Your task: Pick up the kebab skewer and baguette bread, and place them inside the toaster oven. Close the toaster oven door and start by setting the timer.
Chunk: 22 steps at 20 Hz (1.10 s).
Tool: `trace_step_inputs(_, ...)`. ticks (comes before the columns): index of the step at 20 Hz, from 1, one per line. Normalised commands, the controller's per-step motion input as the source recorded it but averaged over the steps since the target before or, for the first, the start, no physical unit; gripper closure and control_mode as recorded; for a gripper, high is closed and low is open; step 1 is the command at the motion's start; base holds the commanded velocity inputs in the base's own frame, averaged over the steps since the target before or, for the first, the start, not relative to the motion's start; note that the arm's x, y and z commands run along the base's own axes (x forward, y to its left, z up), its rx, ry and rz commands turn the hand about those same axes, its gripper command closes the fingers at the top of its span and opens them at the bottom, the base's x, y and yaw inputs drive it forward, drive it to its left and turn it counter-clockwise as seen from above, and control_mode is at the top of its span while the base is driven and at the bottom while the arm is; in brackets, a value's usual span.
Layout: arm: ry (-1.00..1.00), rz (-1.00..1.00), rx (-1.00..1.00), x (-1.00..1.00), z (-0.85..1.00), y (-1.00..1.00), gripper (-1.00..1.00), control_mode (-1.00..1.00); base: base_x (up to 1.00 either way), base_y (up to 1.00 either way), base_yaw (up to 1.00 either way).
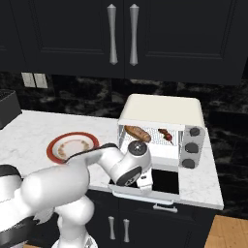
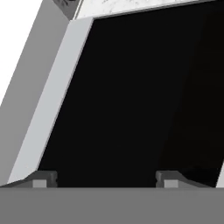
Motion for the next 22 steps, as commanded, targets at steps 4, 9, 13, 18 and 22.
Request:
trace_step_inputs(4,0.0,0.2,0.0,-0.64,0.27,0.84,-1.0,-1.0,0.0,0.0,0.0)
trace_step_inputs(9,0.0,0.23,0.0,-0.66,-0.12,0.64,-1.0,-1.0,0.0,0.0,0.0)
trace_step_inputs(13,0.0,0.22,-0.06,-0.26,-0.41,0.08,-1.0,-1.0,0.0,0.0,0.0)
trace_step_inputs(18,0.0,0.21,-0.1,0.0,-0.34,0.0,-1.0,-1.0,0.0,0.0,0.0)
trace_step_inputs(22,0.01,0.22,-0.11,0.0,-0.3,0.02,-1.0,-1.0,0.0,0.0,0.0)
